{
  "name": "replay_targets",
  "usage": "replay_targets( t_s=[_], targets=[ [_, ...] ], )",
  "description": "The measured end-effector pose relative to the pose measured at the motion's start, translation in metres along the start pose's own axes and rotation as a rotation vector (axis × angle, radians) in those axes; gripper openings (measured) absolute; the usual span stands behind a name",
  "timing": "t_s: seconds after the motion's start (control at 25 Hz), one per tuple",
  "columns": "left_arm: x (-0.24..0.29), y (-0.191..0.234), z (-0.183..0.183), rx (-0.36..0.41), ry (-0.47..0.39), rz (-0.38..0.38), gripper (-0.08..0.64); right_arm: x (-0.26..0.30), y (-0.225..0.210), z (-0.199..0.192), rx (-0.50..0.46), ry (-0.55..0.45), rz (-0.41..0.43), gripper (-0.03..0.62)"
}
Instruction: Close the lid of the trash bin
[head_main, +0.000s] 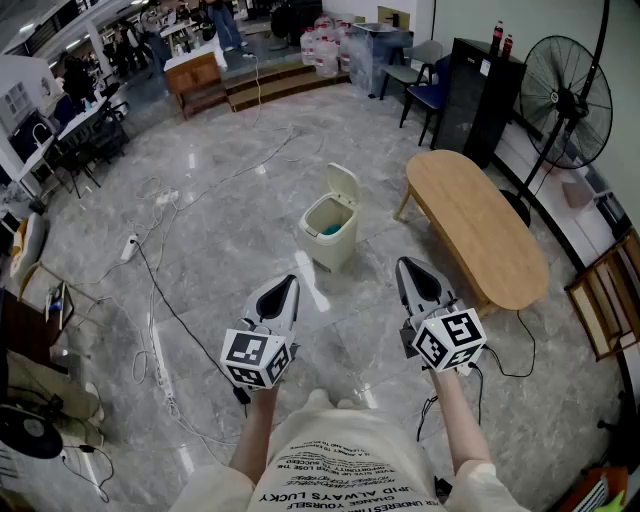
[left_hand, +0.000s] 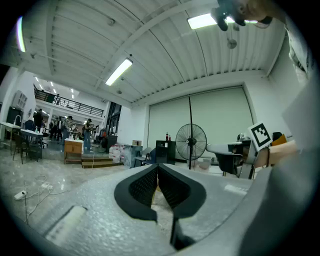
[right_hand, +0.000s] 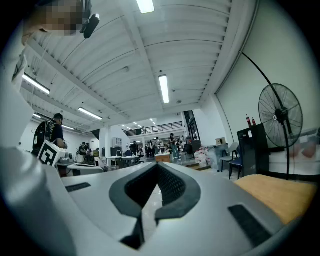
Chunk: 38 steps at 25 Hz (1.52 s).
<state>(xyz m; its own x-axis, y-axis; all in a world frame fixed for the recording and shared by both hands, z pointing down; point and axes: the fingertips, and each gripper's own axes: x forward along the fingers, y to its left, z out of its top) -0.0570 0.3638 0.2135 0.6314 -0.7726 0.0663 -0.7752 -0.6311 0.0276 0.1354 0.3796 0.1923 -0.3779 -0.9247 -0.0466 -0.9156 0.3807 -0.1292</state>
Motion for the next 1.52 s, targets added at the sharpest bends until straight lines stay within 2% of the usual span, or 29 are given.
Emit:
replay_targets(
  t_s=[0.2, 0.44, 0.56, 0.64, 1.0, 1.32, 1.52],
  targets=[
    [0.003, 0.001, -0.002, -0.007, -0.001, 0.003, 0.023, 0.003, 0.0, -0.002, -0.002, 0.002, 0.014, 0.005],
    [0.007, -0.001, -0.005, -0.013, 0.003, 0.011, 0.023, 0.006, 0.004, -0.004, 0.052, -0.013, 0.12, 0.006],
    [0.01, -0.001, -0.007, -0.015, 0.002, 0.015, 0.023, 0.009, -0.001, -0.009, 0.058, -0.003, 0.114, 0.014],
    [0.013, 0.002, -0.008, -0.016, 0.005, 0.018, 0.023, 0.013, -0.003, -0.012, 0.073, 0.006, 0.114, 0.099],
    [0.033, 0.015, -0.016, -0.022, 0.021, 0.023, 0.023, 0.039, -0.016, -0.027, 0.122, 0.005, 0.115, 0.278],
    [0.085, 0.048, -0.027, -0.048, 0.049, 0.027, 0.023, 0.093, -0.05, -0.044, 0.132, 0.044, 0.092, 0.316],
    [0.122, 0.078, -0.03, -0.05, 0.079, 0.02, 0.023, 0.139, -0.069, -0.05, 0.141, 0.062, 0.072, 0.318]
  ],
)
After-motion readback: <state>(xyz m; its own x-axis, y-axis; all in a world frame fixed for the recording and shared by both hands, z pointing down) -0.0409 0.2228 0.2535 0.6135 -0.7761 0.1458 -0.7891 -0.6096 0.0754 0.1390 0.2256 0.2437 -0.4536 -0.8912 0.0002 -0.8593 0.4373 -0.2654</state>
